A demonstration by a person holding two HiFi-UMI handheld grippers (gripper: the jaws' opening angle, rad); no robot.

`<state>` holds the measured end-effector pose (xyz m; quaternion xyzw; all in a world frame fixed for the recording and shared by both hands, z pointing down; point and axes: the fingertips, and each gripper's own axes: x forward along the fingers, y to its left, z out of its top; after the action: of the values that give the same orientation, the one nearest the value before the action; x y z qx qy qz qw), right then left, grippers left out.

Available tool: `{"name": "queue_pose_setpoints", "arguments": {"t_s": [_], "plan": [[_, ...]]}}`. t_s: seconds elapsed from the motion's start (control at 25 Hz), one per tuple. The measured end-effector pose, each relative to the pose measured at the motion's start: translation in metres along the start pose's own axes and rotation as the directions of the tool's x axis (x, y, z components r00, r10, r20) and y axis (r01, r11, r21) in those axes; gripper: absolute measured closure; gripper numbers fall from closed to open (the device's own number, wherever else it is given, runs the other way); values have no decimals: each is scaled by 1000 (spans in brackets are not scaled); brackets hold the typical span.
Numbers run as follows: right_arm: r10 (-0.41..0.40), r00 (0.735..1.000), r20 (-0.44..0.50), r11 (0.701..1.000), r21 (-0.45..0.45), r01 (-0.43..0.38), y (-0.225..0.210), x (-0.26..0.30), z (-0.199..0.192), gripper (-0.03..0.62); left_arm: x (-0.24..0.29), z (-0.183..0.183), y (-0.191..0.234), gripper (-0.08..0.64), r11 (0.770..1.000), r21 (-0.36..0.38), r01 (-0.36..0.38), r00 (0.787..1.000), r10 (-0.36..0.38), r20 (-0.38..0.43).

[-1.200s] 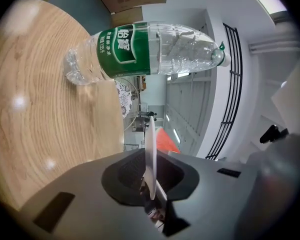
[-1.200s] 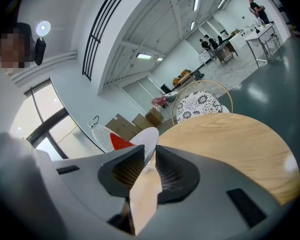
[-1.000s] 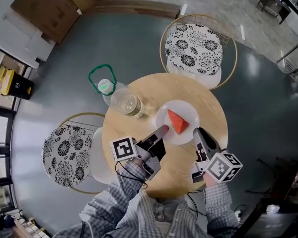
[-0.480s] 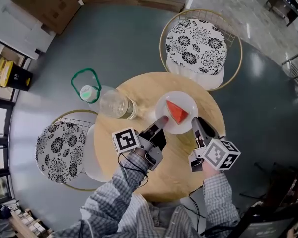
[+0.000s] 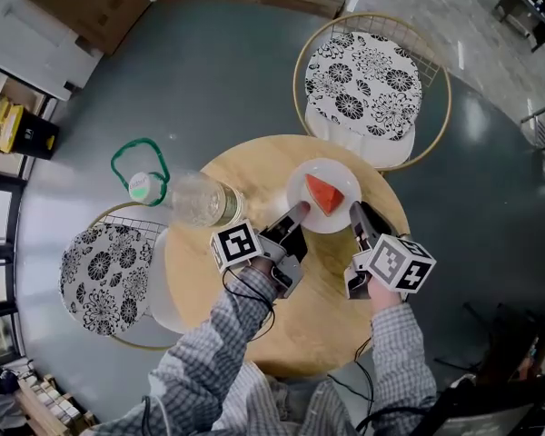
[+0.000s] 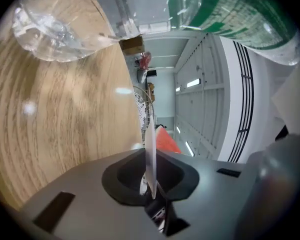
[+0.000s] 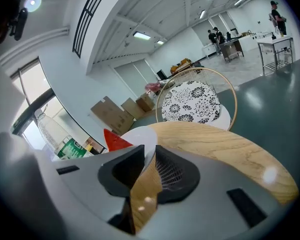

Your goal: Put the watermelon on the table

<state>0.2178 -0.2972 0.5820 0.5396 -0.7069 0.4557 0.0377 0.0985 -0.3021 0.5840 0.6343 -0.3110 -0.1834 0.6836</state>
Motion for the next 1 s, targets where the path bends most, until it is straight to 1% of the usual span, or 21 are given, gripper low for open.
{"name": "queue_pose_setpoints", "arguments": {"t_s": [0.24,0.44,0.64,0.84,0.92,0.96,1.0], "plan": [[-43,998,-50,999,-23,42,-12,13,-4,516,9,2,15,522,999,-13,-37,999,37,0],[-108,988,-111,990,-104,97,-17,20,-8,515,10,2,22,522,997,-30,-67,998,67,4],[-140,981,-138,984,-133,122,-19,21,-11,515,10,2,26,522,992,-43,-116,993,116,-1],[-159,978,-133,978,-157,138,-21,19,-10,515,11,-1,29,525,988,-43,-148,989,148,-5],[-160,981,-113,969,-209,134,-17,15,-7,515,11,-1,30,526,987,-41,-158,987,158,-9],[-157,983,-99,958,-256,128,-13,12,-4,515,11,-1,30,526,986,-40,-162,987,161,-11],[-153,985,-85,940,-320,118,-7,9,-2,515,11,-1,30,527,986,-41,-164,986,163,-11]]}}
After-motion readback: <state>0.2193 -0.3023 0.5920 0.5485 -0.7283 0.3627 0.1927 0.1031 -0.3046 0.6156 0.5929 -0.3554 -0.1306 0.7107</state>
